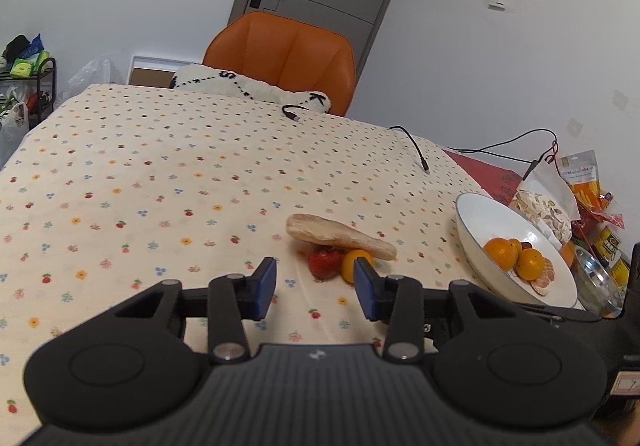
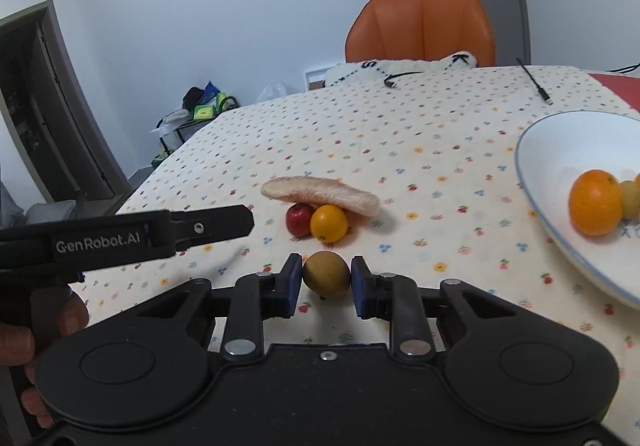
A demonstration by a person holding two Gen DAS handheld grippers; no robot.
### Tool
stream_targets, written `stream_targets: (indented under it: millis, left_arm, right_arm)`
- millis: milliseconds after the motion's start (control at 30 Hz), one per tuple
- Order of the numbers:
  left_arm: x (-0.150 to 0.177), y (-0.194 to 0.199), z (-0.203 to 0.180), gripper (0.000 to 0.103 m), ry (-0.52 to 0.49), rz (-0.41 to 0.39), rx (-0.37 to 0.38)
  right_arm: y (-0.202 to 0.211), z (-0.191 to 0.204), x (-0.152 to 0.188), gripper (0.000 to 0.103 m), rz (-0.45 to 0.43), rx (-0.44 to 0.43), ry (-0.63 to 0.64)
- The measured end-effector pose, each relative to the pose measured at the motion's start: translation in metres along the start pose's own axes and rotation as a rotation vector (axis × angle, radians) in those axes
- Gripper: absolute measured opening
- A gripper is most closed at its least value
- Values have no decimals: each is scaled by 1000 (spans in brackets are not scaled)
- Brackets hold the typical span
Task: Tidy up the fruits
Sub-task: 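Grasp a yellow tomato with the left gripper while the right gripper grasps another kiwi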
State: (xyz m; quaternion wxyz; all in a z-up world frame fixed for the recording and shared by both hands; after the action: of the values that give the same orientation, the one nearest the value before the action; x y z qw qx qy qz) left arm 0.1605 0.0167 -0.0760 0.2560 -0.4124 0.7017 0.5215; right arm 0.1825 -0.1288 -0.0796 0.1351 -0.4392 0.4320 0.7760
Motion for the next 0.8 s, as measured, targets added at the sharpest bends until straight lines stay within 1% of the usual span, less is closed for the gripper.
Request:
stream_targets:
  millis: [300,433,567,800]
  left_arm:
    - [4,-14,-19,36,-22,13,26]
    - [5,-22,-25,32,-33,24,29]
    - [5,-28,-31,32,-44,27,33]
    - [7,-39,-37,32,-60,38,16]
  right_arm:
    - [20,-18,-3,25,-33,36,-16]
    - [28,-25,-5,25,-49,48,-23]
    - [35,-34,-6,25,-61,62,-33]
    - [43,-45,-4,25,-71,83,-50]
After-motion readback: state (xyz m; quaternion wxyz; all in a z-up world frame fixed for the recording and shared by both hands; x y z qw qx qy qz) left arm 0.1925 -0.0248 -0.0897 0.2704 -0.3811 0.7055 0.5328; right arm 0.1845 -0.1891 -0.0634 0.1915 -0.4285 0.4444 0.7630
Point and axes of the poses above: each gripper's, at about its wrist camera, not at the fingertips, and y roughly against the way its jaws point, z to its left, x to its underside, the point moved 5 cm from there along -y, roughly the way its jaws point, and after that the axes turned 1 degree about y, right-handed, at the moved point
